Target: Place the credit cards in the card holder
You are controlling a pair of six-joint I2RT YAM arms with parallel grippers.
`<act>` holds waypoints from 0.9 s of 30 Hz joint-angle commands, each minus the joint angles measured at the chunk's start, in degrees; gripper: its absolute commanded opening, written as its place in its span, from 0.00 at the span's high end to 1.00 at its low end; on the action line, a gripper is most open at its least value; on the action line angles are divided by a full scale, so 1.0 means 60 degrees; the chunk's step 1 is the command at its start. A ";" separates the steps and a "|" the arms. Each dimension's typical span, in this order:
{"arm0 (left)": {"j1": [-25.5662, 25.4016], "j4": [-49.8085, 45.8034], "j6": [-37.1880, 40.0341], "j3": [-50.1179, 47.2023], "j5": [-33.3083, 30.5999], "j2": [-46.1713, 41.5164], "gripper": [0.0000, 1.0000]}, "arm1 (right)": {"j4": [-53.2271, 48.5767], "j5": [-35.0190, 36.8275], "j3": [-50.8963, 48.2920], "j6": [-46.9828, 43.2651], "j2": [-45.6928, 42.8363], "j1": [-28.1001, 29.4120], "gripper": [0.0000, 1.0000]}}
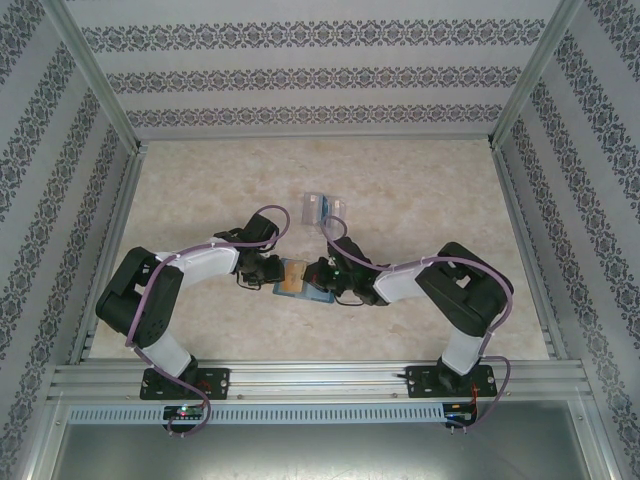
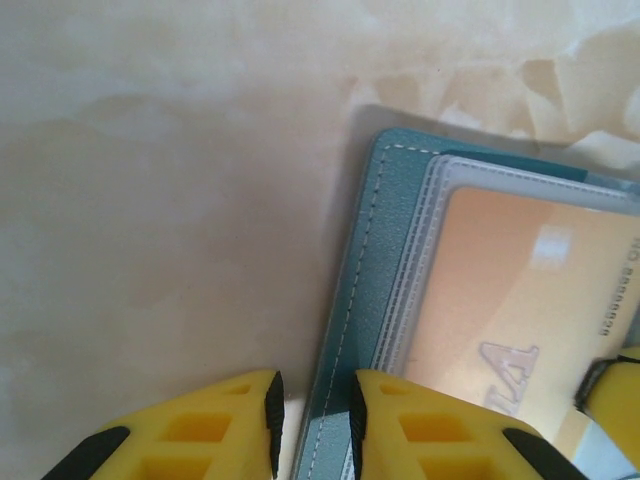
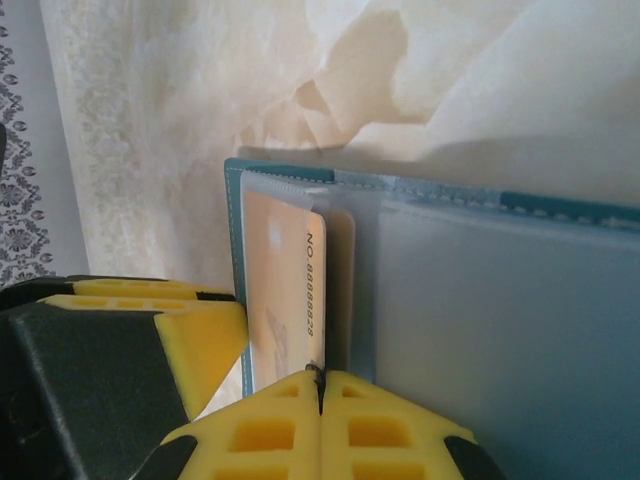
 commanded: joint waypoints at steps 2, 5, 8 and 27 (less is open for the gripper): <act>-0.0122 0.0529 -0.0241 -0.0331 0.0668 0.0274 0.72 | 0.0209 0.0460 0.0322 0.0488 0.0290 0.0186 1.00; -0.0135 0.0508 -0.0316 -0.0300 0.0818 0.0312 0.72 | 0.0200 0.1031 0.0160 0.0752 0.0189 0.0375 1.00; -0.0131 0.0688 -0.0475 -0.0425 0.0830 0.0232 0.72 | 0.0235 0.1347 0.0098 0.0993 0.0157 0.0553 1.00; 0.0097 -0.0495 -0.0922 0.0375 -0.1065 -0.1313 0.61 | -0.1369 0.1540 -0.0122 -0.0006 -0.1344 0.0328 0.70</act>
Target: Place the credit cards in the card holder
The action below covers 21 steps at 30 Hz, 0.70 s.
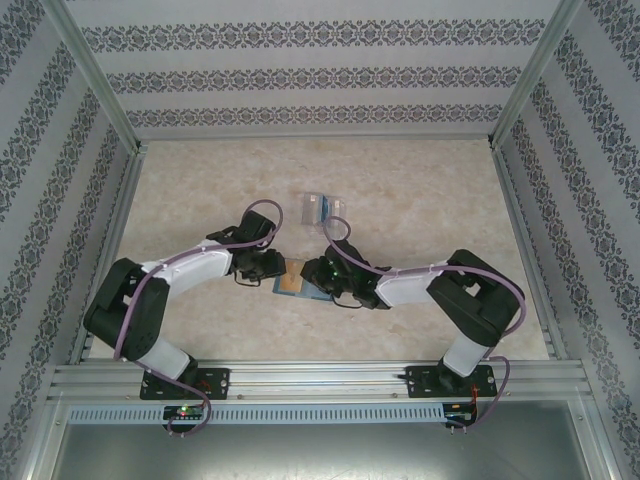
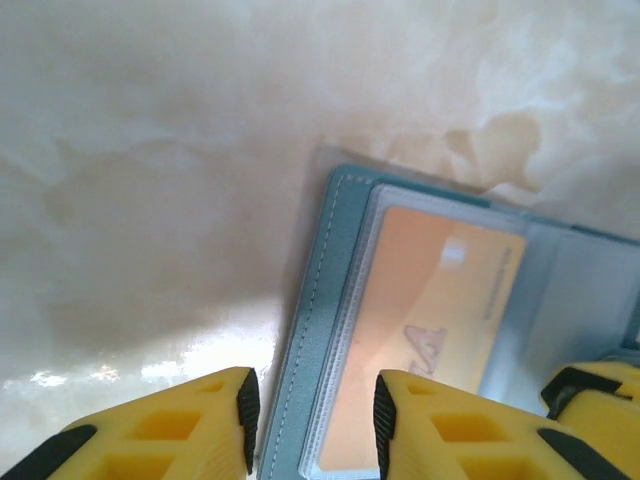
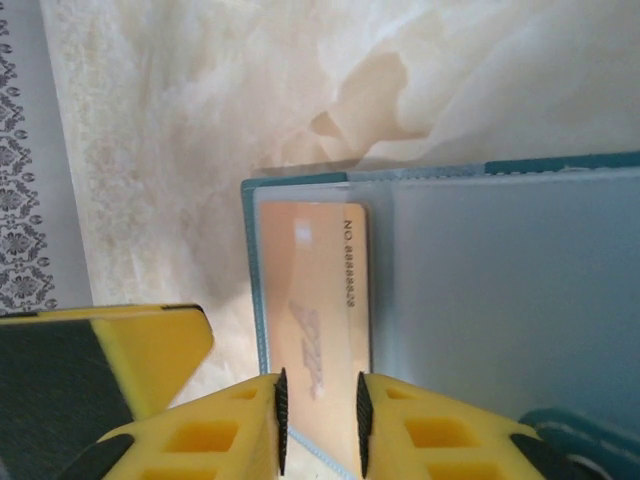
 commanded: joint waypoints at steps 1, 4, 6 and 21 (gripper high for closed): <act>0.0083 -0.0549 -0.0105 0.0460 -0.0618 -0.0302 0.61 | -0.0670 0.0227 -0.0030 -0.0543 -0.0438 -0.0113 0.70; 0.0124 -0.0858 0.0099 0.0754 -0.0764 -0.0334 0.60 | -0.0889 0.0183 -0.0033 -0.0773 -0.0675 -0.0181 0.70; 0.0117 -0.0760 0.0205 0.0783 -0.0660 -0.0316 0.58 | -0.1555 0.0294 0.0082 -0.1270 -0.0998 -0.0201 0.70; 0.0109 -0.0377 0.0475 0.0292 -0.0224 0.0352 0.35 | -0.4547 0.2028 0.0361 -0.0805 -0.2062 0.0851 0.54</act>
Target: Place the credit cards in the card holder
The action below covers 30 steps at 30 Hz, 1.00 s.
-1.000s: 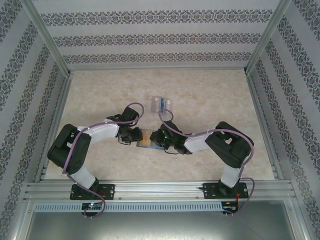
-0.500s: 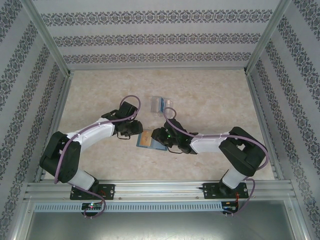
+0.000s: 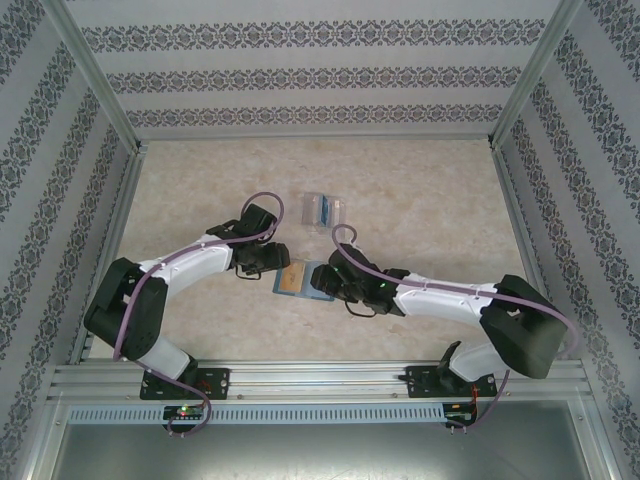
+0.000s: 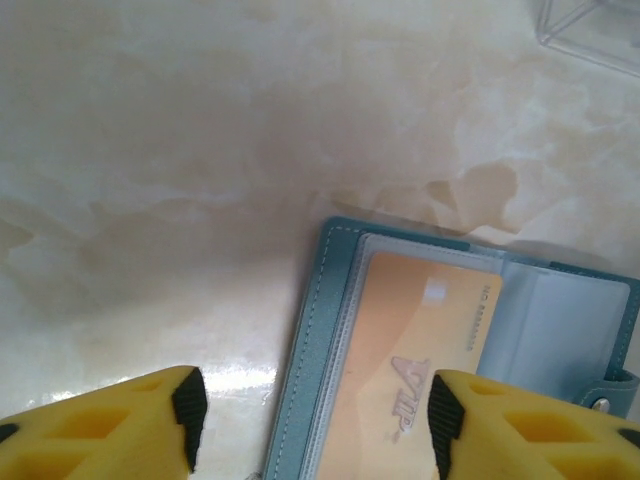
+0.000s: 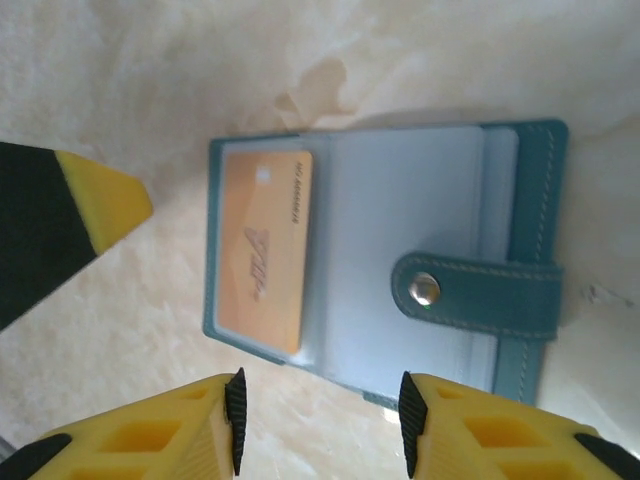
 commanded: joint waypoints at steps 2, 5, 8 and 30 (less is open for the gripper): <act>0.0098 0.0022 0.0200 -0.0316 0.0229 0.0197 0.33 | -0.0365 0.0217 0.0316 0.0417 0.0485 0.0085 0.55; 0.0107 0.0360 0.0116 -0.0531 0.0407 0.0280 0.34 | -0.0200 0.0043 0.0340 0.0496 0.0786 0.0084 0.58; 0.0101 0.0565 0.0046 -0.0624 0.0615 0.0385 0.35 | -0.0101 -0.0054 0.0475 0.0446 0.1058 0.0044 0.58; 0.0108 0.0889 -0.0177 -0.1019 0.0887 0.0383 0.45 | -0.0459 0.0183 0.0569 0.0324 0.1349 0.0081 0.56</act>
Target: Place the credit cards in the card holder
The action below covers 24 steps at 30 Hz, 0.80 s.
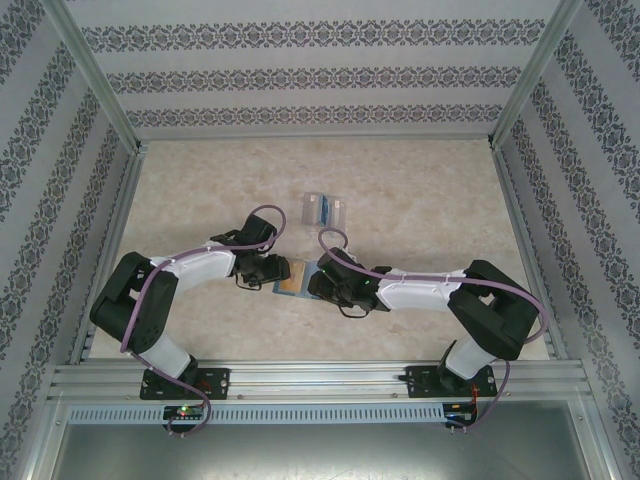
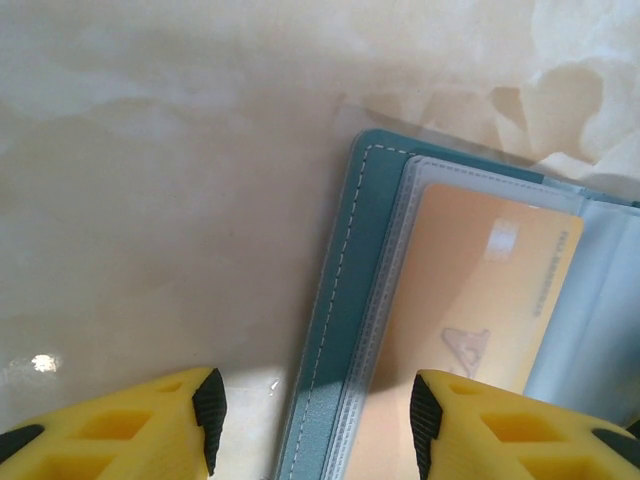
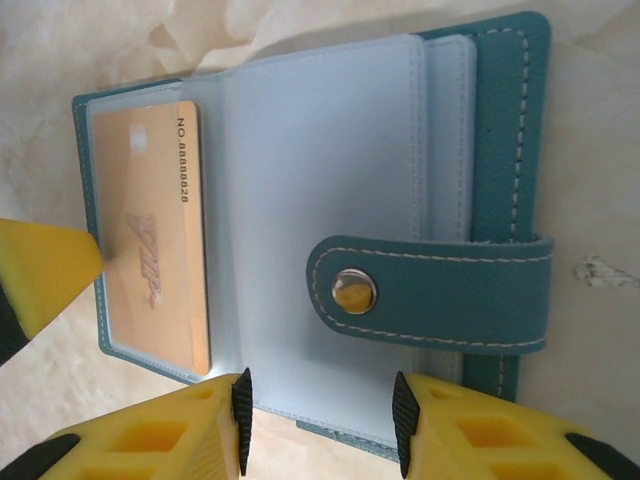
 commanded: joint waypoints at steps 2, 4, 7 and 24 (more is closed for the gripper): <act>0.0065 0.0036 -0.0158 -0.0200 0.0074 0.0020 0.45 | -0.0246 0.0346 0.0002 0.0066 -0.0044 0.0074 0.56; 0.0050 0.0170 -0.0213 -0.0282 0.0145 0.0025 0.46 | -0.0243 0.0352 0.0020 0.0063 0.0020 0.0087 0.56; 0.0044 0.0406 -0.0263 -0.0323 0.0357 0.0112 0.47 | -0.0127 0.0359 0.0028 0.0059 0.0215 0.0132 0.56; -0.0231 0.0655 -0.0443 -0.0293 0.0643 0.0362 0.57 | 0.0979 -0.0830 0.0701 -0.0663 0.1252 0.0044 0.63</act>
